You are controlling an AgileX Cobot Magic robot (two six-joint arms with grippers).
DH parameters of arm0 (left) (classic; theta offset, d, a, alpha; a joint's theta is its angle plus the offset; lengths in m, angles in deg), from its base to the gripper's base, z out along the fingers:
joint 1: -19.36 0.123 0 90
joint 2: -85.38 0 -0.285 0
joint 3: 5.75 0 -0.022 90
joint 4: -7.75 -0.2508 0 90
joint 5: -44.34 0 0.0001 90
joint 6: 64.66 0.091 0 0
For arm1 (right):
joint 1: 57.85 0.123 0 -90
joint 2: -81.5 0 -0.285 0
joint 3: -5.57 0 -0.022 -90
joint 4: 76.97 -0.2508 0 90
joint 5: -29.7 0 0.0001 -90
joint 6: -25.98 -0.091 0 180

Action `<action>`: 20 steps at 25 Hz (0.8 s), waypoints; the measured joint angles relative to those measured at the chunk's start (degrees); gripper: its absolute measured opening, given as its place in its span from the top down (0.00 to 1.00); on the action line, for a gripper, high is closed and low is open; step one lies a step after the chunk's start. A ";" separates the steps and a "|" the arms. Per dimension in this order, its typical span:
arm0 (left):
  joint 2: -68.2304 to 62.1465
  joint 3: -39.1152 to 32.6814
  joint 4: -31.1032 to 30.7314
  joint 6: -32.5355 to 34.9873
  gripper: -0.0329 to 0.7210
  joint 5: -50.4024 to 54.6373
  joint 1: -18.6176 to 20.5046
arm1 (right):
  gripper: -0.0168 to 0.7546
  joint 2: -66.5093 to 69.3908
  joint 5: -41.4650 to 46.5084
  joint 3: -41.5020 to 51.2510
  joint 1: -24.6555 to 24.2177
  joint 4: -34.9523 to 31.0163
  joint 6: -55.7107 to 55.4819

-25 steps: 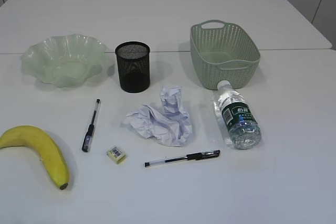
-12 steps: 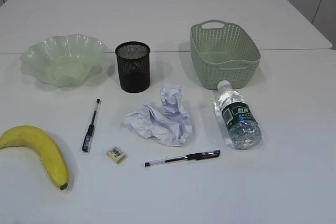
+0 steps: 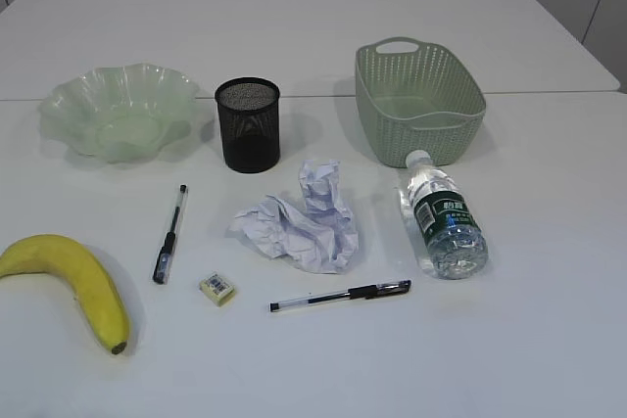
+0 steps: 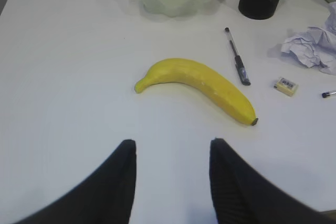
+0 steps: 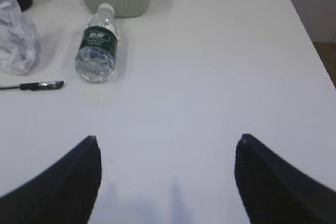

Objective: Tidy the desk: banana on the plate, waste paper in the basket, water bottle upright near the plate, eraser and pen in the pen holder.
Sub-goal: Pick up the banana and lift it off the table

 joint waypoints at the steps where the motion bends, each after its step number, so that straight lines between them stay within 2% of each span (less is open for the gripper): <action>1: -0.12 0.26 0.00 0.00 0.53 0.00 0.00 | 0.22 0.00 -1.07 -0.24 0.00 -0.81 0.00; 8: -5.65 2.95 0.00 0.00 0.52 -0.68 0.00 | 0.22 4.58 -8.91 -0.51 0.00 -3.73 0.00; 16: -16.49 7.74 2.22 0.00 0.51 -6.53 0.00 | 0.22 17.04 -16.55 -0.51 0.00 -0.93 -0.13; 20: -21.94 10.80 2.31 0.00 0.51 -7.93 0.00 | 0.22 24.40 -21.60 -0.51 0.00 -1.71 -0.13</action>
